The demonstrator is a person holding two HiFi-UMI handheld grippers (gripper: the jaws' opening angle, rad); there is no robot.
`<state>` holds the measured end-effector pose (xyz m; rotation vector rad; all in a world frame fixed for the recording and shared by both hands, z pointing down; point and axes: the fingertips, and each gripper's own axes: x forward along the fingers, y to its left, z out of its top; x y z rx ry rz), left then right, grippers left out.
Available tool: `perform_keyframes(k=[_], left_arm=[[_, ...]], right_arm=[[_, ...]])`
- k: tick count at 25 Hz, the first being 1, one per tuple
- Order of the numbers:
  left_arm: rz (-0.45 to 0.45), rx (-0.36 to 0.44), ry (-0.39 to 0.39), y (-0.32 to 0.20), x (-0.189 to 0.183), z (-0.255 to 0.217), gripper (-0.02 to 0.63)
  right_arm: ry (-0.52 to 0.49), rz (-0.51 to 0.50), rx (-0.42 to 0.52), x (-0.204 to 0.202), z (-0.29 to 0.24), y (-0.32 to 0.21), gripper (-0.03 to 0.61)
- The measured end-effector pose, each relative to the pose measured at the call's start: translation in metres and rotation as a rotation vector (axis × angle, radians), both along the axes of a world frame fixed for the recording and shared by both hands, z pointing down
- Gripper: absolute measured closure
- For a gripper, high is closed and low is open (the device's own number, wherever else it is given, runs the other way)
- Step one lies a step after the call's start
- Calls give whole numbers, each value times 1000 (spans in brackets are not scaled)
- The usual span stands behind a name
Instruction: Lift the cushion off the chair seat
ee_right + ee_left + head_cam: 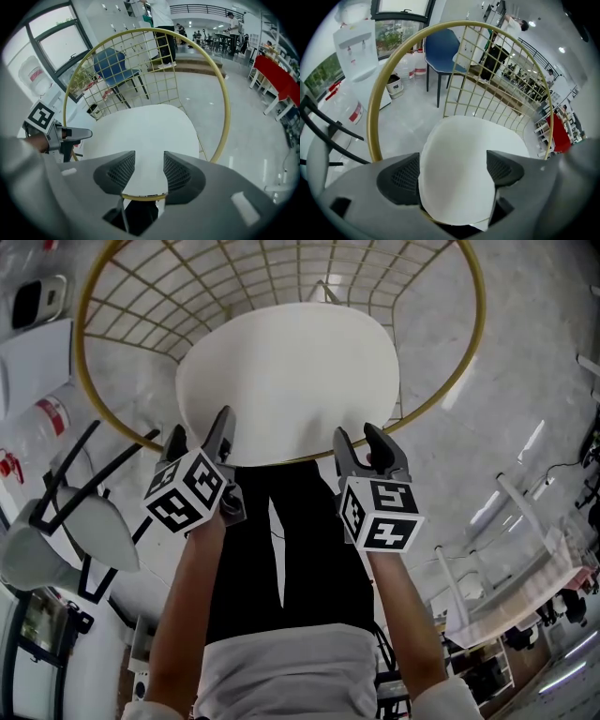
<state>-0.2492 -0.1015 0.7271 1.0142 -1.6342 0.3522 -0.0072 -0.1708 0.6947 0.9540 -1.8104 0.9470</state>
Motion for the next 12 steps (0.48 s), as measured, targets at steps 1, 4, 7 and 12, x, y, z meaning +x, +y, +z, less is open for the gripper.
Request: perform_keyframes(k=[1,4,7,12], left_arm=[[-5,-8,-7,-1,-2,3,158],[-16,-33,-6,-5,-6,15,135],[-33,-57,3,-8,-6,26,130],[-71,-110,-23,-6,-15,35,127]], right_arm=[[5,3,-2,1,2,0,379],[21,19,-5,6,9,-3,376],[34,45,-11,14,17,-7,355],[62,91,-20,26,28,-16,336]])
